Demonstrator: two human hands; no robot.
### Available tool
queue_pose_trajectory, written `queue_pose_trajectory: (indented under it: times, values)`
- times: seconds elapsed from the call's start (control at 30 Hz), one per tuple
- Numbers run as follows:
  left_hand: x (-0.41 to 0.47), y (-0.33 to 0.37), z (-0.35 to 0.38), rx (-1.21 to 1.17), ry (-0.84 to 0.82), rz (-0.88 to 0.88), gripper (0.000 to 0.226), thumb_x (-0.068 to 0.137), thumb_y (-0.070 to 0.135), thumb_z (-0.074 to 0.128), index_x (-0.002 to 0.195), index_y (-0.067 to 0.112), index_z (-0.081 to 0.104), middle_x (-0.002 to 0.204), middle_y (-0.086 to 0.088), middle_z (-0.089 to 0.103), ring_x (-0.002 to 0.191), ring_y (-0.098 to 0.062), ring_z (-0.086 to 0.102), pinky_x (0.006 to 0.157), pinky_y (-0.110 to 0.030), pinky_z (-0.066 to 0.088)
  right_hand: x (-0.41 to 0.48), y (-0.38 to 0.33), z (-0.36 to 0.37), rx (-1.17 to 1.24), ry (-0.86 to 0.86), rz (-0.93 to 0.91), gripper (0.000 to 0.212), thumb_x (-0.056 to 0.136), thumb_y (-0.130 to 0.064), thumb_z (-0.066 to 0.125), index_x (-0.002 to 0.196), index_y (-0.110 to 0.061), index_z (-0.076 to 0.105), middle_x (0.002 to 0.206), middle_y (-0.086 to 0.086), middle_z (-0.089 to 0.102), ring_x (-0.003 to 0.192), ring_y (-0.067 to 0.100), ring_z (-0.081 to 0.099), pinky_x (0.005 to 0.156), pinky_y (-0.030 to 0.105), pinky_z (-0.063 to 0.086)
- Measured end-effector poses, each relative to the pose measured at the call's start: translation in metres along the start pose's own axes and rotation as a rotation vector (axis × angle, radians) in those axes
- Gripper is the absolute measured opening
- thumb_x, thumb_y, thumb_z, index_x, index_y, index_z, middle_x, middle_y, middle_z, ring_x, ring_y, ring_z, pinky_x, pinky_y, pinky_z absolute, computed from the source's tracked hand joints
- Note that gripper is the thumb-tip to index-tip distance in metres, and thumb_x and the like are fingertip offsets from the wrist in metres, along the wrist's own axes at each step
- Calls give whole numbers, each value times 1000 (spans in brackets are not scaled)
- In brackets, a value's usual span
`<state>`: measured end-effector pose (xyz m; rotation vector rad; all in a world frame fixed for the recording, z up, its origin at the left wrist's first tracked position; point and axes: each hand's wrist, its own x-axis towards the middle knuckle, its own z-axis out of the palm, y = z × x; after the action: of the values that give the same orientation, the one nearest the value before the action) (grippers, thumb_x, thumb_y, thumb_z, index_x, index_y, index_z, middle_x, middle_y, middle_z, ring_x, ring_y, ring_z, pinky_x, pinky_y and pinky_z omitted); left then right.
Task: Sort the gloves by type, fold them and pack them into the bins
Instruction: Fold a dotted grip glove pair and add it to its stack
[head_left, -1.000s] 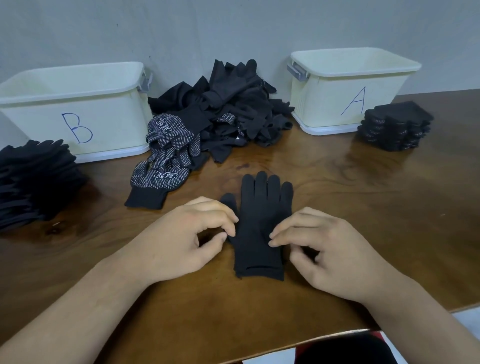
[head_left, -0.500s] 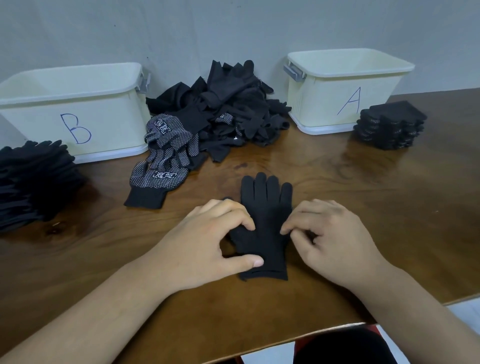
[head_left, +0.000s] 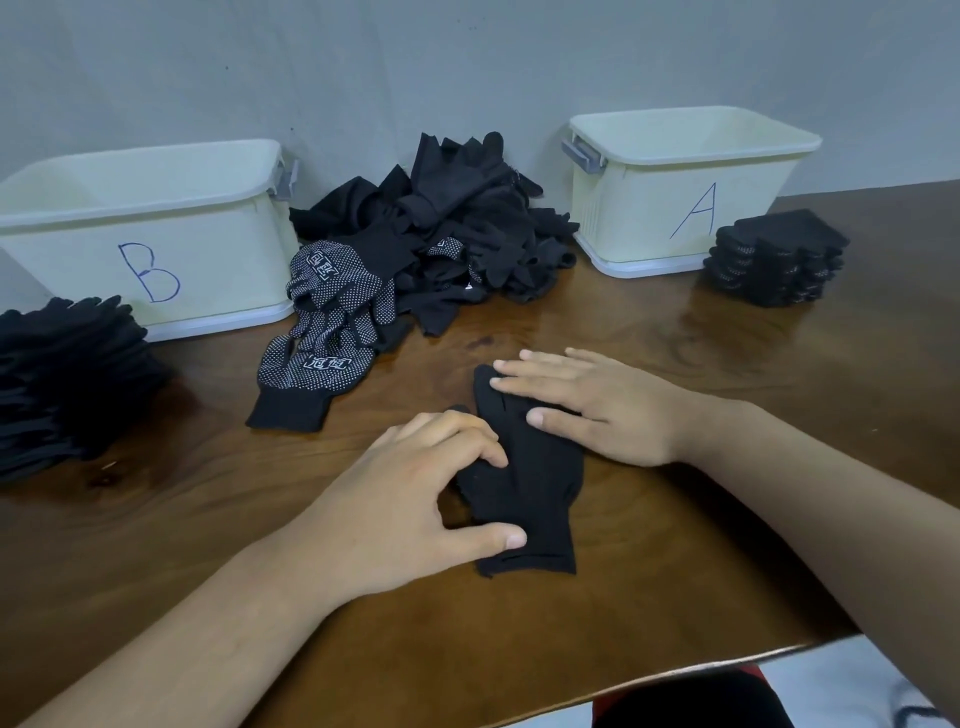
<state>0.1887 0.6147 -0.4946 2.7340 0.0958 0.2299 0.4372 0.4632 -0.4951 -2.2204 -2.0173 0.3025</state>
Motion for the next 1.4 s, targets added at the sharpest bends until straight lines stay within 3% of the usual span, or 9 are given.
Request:
queue_pose_trajectory:
  times: [0.17,0.37,0.5,0.63,0.77,0.9,1.07,1.2,1.4]
  values:
    - [3,1,2,42,8,-30,59,86,86,51,133,49,53,142,38,38,139,13,27,111,-18,25,11,14,3,76,277,204,55,111,-60,35,163,-44,35,171,-24,27,159,0,19,131,47,23]
    - [6,5,5,82,64,-75,63,95,81,37,143,43,49,151,32,35,147,8,23,120,-26,24,-14,-16,6,221,435,185,40,110,-45,49,148,-36,61,158,-19,51,150,-4,37,127,31,31]
    - [9,7,7,110,-31,-88,79,99,82,30,165,40,21,172,27,13,157,9,-4,132,-33,9,-26,-54,20,157,239,156,59,112,-56,34,167,-36,31,173,-21,21,159,-5,12,132,27,12]
    - [11,9,10,220,-170,-139,89,99,85,15,168,37,-12,171,26,-22,151,10,-30,133,-42,-6,-34,-60,27,-83,66,206,72,109,-66,11,170,-32,-9,176,-14,-19,158,1,-25,133,37,-6]
    - [9,10,10,242,-196,-150,88,99,83,12,166,34,-19,169,24,-29,149,9,-35,132,-43,-9,-38,-59,22,-111,11,205,79,105,-74,8,168,-34,-17,173,-15,-28,155,1,-33,133,40,-8]
    - [7,5,7,85,-111,-137,85,100,79,22,169,36,-4,173,27,-12,152,13,-24,133,-37,-5,-41,-59,22,-63,85,177,72,108,-70,12,170,-37,-3,175,-18,-18,157,-2,-27,133,40,-7]
    - [6,-4,-3,-207,213,-158,48,107,50,42,154,38,48,151,33,43,148,14,26,118,-7,21,-57,-61,23,102,387,85,41,112,-51,38,146,-40,59,156,-26,48,151,-7,29,128,30,21]
    - [5,-3,-7,-186,290,-60,23,110,32,50,126,32,68,120,28,63,126,-5,55,102,-13,38,-69,-69,25,158,416,-19,24,108,-46,54,119,-38,74,132,-26,64,134,-3,51,112,32,39]
    - [4,-6,-4,-138,80,71,13,105,29,65,113,34,73,124,27,65,128,-4,57,102,-34,51,-69,-72,26,7,383,-87,22,100,-50,67,114,-36,76,127,-23,69,125,-1,57,111,36,45]
